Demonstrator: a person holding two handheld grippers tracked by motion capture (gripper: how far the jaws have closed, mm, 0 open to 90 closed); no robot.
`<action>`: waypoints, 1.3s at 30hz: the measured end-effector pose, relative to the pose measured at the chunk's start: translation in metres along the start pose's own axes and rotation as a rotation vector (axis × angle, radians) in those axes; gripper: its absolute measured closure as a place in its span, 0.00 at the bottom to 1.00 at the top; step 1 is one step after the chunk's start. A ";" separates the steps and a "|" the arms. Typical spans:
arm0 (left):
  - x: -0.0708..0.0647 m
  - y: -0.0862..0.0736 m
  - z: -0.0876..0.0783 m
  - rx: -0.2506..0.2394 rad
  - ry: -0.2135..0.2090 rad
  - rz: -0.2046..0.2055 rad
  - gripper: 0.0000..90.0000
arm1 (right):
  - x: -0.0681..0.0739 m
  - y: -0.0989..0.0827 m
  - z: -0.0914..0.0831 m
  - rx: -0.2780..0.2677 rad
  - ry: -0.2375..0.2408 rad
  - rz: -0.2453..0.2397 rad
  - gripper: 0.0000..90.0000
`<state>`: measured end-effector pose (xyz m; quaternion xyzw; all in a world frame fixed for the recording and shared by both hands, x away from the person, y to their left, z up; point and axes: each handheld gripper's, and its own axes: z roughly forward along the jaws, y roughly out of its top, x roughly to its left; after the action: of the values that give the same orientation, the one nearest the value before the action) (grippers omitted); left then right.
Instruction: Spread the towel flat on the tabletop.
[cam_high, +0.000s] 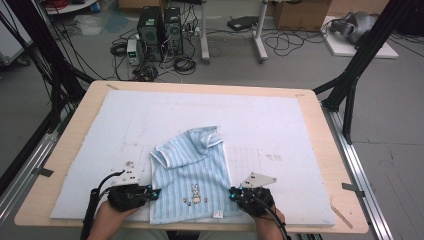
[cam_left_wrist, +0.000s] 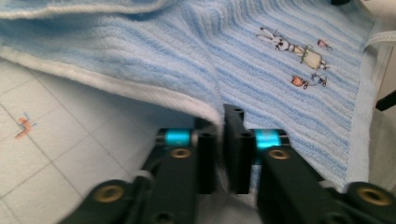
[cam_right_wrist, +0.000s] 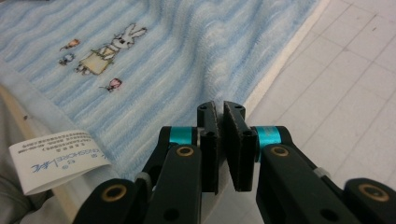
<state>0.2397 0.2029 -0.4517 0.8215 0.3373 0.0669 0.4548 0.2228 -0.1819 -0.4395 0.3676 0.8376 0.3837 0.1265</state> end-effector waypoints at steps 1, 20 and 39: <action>0.001 0.001 -0.001 -0.018 0.006 -0.003 0.70 | 0.000 0.000 -0.001 -0.005 0.005 0.003 0.87; 0.038 0.036 -0.030 -0.170 0.092 -0.056 0.49 | -0.035 0.046 0.054 0.021 -0.130 0.095 0.65; 0.060 0.071 -0.007 -0.202 0.081 -0.072 0.49 | -0.032 0.000 -0.002 0.028 -0.111 0.045 0.86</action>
<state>0.3174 0.2193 -0.4034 0.7553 0.3764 0.1175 0.5235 0.2439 -0.2055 -0.4406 0.4087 0.8261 0.3539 0.1590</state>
